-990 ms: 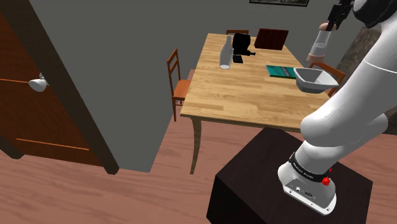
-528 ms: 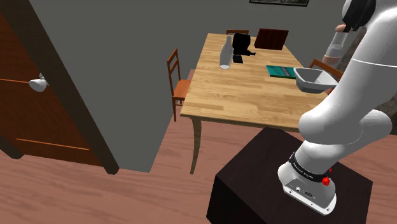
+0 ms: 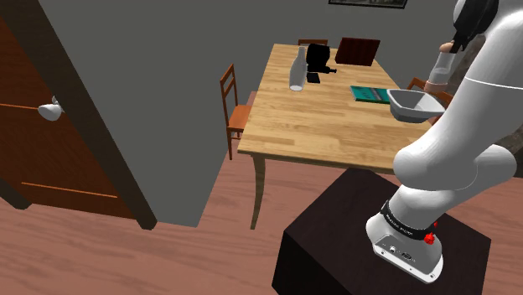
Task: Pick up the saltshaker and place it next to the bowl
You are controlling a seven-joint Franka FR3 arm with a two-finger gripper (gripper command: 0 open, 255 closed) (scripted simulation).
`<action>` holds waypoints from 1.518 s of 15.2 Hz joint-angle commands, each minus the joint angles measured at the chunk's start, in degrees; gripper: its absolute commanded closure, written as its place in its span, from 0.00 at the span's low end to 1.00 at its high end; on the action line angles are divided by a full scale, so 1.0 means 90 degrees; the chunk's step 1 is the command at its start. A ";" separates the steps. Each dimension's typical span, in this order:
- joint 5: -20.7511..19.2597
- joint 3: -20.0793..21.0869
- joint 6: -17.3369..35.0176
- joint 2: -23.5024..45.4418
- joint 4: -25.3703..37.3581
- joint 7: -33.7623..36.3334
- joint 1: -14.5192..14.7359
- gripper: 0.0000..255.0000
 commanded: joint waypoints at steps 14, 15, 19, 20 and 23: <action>-0.0185 0.0057 0.1395 -0.0296 -0.1624 0.0151 0.0170 1.00; -0.0187 0.0059 0.1482 -0.0299 -0.1713 0.0154 0.0173 1.00; -0.0181 0.0067 0.1822 -0.0293 -0.2049 0.0158 0.0183 1.00; -0.0176 0.0068 0.1907 -0.0287 -0.2129 0.0157 0.0184 1.00; -0.0155 0.0073 0.2157 -0.0258 -0.2357 0.0150 0.0184 1.00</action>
